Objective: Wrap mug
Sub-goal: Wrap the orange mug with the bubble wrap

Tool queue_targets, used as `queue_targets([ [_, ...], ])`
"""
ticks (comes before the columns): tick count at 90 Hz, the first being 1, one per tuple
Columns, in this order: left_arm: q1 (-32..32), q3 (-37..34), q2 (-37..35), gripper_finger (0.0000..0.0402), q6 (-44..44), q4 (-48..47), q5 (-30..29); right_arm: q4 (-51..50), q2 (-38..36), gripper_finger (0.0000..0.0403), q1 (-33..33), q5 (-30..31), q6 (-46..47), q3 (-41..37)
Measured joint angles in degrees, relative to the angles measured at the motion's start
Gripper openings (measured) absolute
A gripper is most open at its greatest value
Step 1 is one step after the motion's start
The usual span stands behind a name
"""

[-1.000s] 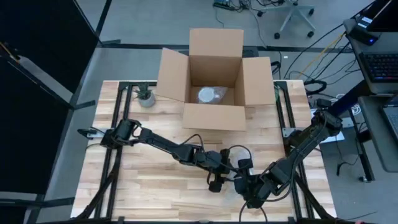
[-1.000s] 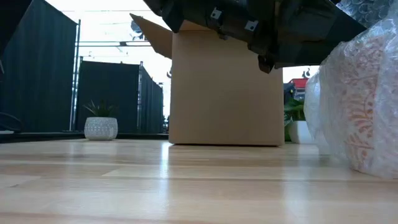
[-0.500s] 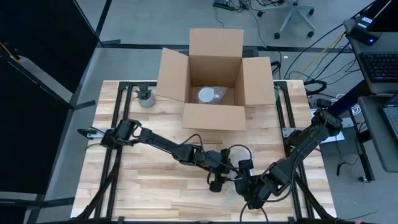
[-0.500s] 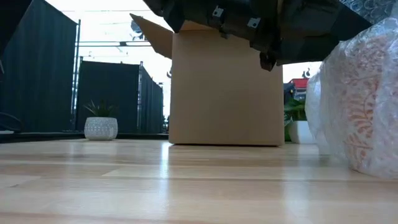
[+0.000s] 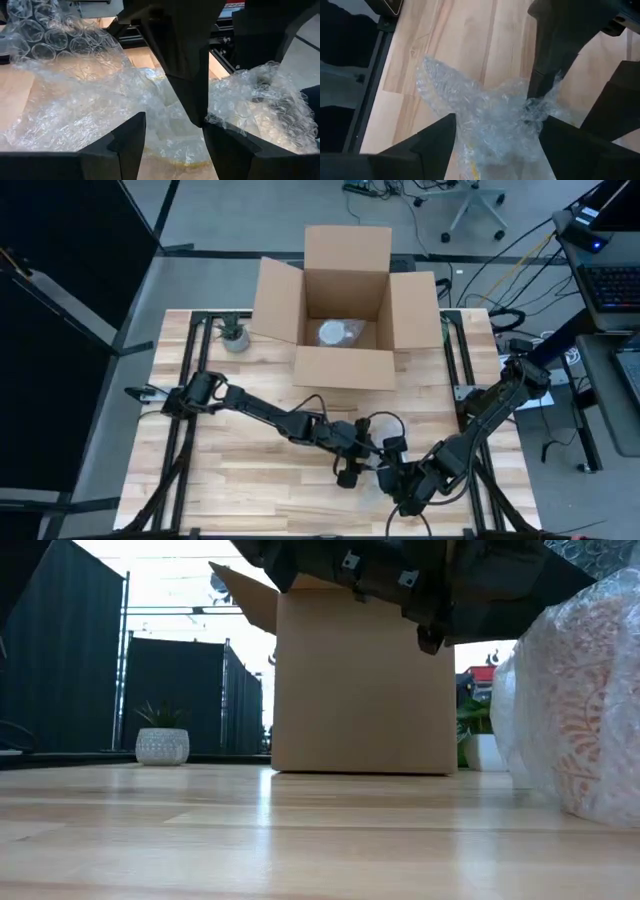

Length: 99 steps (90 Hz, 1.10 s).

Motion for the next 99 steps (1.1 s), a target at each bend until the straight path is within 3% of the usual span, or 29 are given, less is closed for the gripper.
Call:
queue_targets([
  [99,0.2,0.0,0.0,0.0183,-1.5,1.0,1.5,-0.9,0.0,0.0258,2.3,5.1,3.1,0.0],
])
